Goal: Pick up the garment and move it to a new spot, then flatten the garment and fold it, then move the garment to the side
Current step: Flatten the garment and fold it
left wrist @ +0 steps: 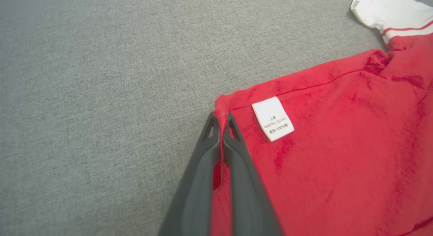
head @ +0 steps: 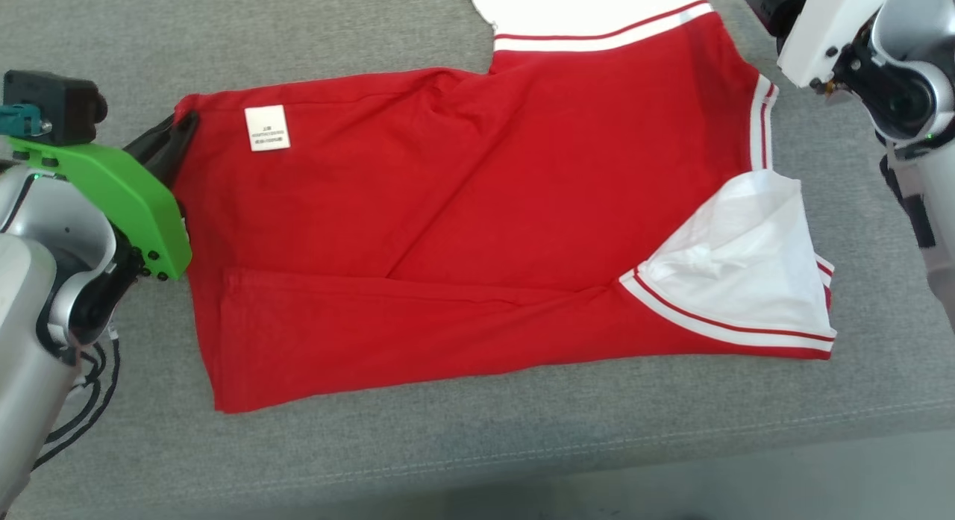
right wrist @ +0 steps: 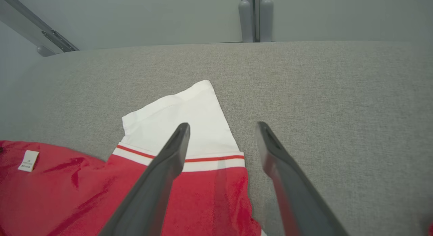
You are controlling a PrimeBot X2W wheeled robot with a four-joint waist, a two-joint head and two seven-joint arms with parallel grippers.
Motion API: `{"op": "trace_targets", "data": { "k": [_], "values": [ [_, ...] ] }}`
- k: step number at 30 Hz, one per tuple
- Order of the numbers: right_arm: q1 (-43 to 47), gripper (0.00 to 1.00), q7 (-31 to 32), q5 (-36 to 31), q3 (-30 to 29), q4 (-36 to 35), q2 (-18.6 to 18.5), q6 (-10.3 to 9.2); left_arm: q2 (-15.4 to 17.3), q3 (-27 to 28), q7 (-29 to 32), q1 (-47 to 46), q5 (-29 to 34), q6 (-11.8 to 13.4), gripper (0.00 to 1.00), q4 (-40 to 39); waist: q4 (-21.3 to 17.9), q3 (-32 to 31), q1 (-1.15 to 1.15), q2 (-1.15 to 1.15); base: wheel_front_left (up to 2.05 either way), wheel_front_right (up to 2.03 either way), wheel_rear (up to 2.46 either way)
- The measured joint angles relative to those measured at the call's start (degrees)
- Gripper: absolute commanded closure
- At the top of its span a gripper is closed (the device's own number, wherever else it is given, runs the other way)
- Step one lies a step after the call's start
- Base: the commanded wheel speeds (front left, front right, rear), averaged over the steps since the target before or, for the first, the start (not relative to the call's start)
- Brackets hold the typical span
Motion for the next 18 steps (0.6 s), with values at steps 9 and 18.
{"op": "trace_targets", "data": {
  "k": [9,18],
  "values": [
    [-12.87,0.0,3.13,-5.72,2.58,13.17,-0.1,0.01,-6.72,-2.67,-2.25,-5.57,1.9,-1.96,1.0,1.52,6.49,2.35,0.0,0.0,0.0,0.0,0.0],
    [-19.73,0.0,4.95,-9.85,3.77,23.4,-1.07,0.01,-13.91,-5.86,-4.88,-10.44,3.16,-4.52,1.0,7.11,13.54,5.04,0.0,0.0,0.0,0.0,0.0]
  ]
}}
